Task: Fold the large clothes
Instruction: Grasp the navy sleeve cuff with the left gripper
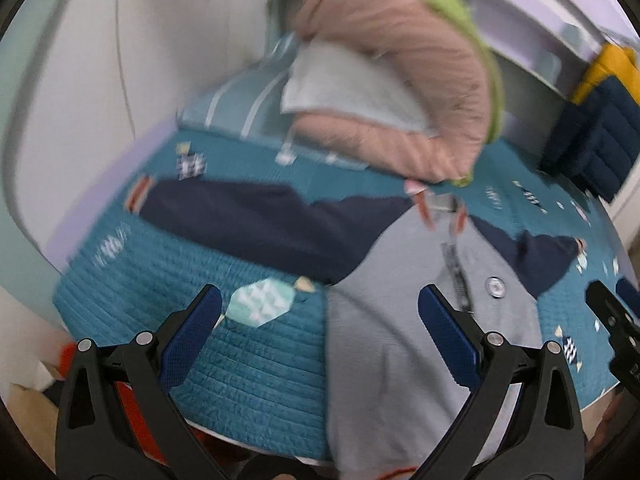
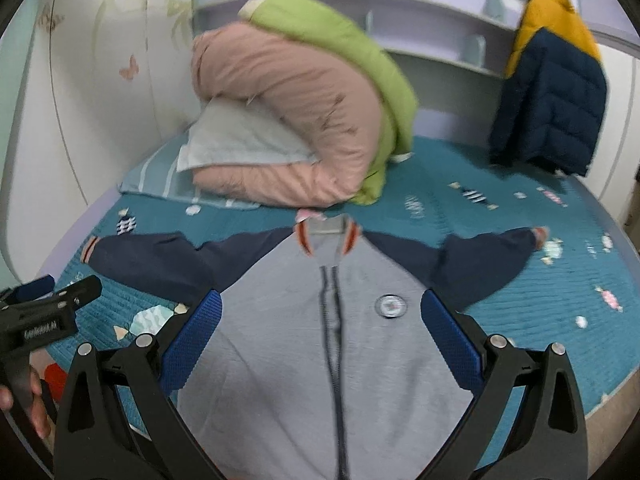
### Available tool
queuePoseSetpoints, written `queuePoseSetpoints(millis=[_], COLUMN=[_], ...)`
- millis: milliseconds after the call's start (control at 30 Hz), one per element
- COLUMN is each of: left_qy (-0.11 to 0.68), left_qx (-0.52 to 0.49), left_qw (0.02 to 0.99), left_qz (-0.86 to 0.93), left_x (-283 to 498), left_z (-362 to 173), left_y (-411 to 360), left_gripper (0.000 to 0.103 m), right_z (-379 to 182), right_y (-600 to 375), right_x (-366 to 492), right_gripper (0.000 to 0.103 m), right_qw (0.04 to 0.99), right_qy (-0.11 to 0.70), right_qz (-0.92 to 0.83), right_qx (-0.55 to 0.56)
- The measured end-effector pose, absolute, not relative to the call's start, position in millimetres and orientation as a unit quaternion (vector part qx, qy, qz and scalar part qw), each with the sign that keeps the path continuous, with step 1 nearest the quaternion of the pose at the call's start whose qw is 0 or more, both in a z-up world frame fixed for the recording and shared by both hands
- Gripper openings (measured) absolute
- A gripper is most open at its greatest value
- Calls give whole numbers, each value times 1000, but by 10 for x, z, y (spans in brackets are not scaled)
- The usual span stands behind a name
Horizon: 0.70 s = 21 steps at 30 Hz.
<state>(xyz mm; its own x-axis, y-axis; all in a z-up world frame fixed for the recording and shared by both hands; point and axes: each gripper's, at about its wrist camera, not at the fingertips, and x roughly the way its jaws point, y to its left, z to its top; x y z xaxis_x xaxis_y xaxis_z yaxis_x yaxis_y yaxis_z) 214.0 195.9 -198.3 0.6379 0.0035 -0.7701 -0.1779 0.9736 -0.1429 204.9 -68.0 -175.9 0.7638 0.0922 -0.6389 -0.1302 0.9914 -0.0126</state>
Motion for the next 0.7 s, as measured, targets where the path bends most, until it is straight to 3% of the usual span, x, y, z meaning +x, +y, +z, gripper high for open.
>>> queuePoseSetpoints(millis=[333,700], left_qy=[474,467], left_qx=[-118,-268], left_qw=[858,814], left_qz=[162,218], left_x=[2970,3457], left_z=[-3211,-3743], left_y=[3793,4928], left_gripper=[98,98], right_z=[-2572,-2948], right_y=[-191,156], right_x=[2766,3107], right_gripper=[96,96], right_qw=[909,904], right_qy=[406,413], right_qz=[96,101], right_qx=[-11,-40])
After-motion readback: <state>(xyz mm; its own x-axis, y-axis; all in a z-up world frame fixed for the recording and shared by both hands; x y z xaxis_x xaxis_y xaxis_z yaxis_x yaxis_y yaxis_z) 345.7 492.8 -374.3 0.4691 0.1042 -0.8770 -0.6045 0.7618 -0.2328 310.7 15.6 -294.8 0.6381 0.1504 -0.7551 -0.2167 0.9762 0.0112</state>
